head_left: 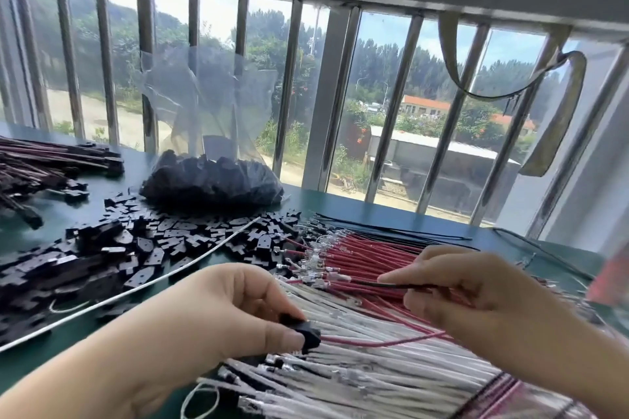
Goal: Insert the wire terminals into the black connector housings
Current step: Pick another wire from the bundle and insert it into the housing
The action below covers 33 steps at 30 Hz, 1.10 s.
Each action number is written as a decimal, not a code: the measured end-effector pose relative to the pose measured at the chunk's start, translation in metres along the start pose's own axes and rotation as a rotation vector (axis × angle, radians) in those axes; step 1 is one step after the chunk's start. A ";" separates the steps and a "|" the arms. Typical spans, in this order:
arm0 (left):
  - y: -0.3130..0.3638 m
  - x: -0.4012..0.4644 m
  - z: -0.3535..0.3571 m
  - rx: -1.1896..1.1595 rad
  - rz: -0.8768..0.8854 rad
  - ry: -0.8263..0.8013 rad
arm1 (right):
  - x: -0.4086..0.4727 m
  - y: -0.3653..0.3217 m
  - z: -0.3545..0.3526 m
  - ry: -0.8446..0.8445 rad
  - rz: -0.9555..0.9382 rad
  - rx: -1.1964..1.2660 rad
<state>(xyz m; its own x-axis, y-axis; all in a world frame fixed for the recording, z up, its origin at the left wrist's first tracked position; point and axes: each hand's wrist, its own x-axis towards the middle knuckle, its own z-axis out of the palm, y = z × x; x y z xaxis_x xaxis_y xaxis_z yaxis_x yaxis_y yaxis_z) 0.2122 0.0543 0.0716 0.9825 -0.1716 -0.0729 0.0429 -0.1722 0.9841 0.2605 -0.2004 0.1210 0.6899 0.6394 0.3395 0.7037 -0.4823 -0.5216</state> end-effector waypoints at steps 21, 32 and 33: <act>0.020 -0.004 0.022 0.036 0.128 0.087 | -0.015 -0.006 0.031 0.115 -0.052 -0.025; 0.021 -0.006 0.028 -0.057 0.177 0.118 | -0.017 -0.009 0.031 0.097 -0.087 0.051; 0.021 -0.006 0.028 -0.066 0.185 0.109 | -0.017 -0.009 0.032 0.106 -0.102 0.030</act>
<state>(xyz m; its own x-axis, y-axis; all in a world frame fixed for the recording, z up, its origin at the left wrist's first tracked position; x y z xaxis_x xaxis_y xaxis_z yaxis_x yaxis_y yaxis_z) 0.2020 0.0243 0.0878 0.9883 -0.0880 0.1242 -0.1316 -0.0833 0.9878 0.2370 -0.1883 0.0949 0.6303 0.6163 0.4722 0.7669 -0.3992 -0.5026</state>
